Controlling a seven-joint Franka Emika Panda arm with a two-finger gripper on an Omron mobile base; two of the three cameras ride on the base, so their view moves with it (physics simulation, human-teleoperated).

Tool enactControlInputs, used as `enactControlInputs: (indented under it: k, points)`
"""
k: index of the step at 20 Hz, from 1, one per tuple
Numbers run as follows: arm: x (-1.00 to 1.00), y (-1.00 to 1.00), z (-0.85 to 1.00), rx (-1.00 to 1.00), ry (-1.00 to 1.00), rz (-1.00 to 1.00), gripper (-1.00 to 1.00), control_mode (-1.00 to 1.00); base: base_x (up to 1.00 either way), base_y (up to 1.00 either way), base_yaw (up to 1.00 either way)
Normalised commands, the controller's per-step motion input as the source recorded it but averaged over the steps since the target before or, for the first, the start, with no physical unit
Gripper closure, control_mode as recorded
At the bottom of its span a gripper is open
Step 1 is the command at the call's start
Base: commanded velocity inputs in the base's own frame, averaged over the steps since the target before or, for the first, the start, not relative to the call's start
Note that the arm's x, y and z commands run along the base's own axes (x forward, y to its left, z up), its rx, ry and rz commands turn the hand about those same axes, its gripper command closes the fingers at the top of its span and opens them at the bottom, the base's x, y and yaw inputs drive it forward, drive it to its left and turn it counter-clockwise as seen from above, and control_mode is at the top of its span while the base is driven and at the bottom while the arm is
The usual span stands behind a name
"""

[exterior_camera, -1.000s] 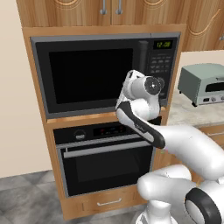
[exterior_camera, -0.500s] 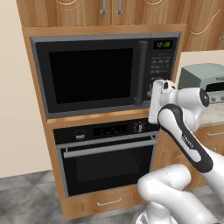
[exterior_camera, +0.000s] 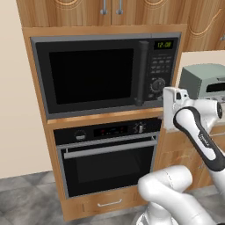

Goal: Pick the squash from the sink and place it in the bowl. Then pick the bowl and place it in the microwave. Then close the microwave door and press the start button.

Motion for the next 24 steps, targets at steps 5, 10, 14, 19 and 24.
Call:
enactControlInputs:
  k: [5, 10, 14, 19, 24]
  points:
    - [0.00, -0.27, 0.00, -0.18, -0.45, 0.00, -1.00, -1.00, 0.00, 0.00, 0.00]
    - [0.43, -0.03, 0.00, -0.05, -0.13, 0.00, -1.00, -1.00, 0.00, 0.00, 0.00]
    - [0.59, -0.03, 0.00, 0.00, -0.01, -0.03, 1.00, -1.00, 0.00, 0.00, 0.00]
    - [0.35, -0.27, -0.19, 0.09, 0.00, -0.03, 1.00, -1.00, 0.00, 0.00, 0.00]
    - [0.46, -0.01, -0.16, 0.03, 0.00, -0.07, 1.00, -1.00, 0.00, 0.00, 0.00]
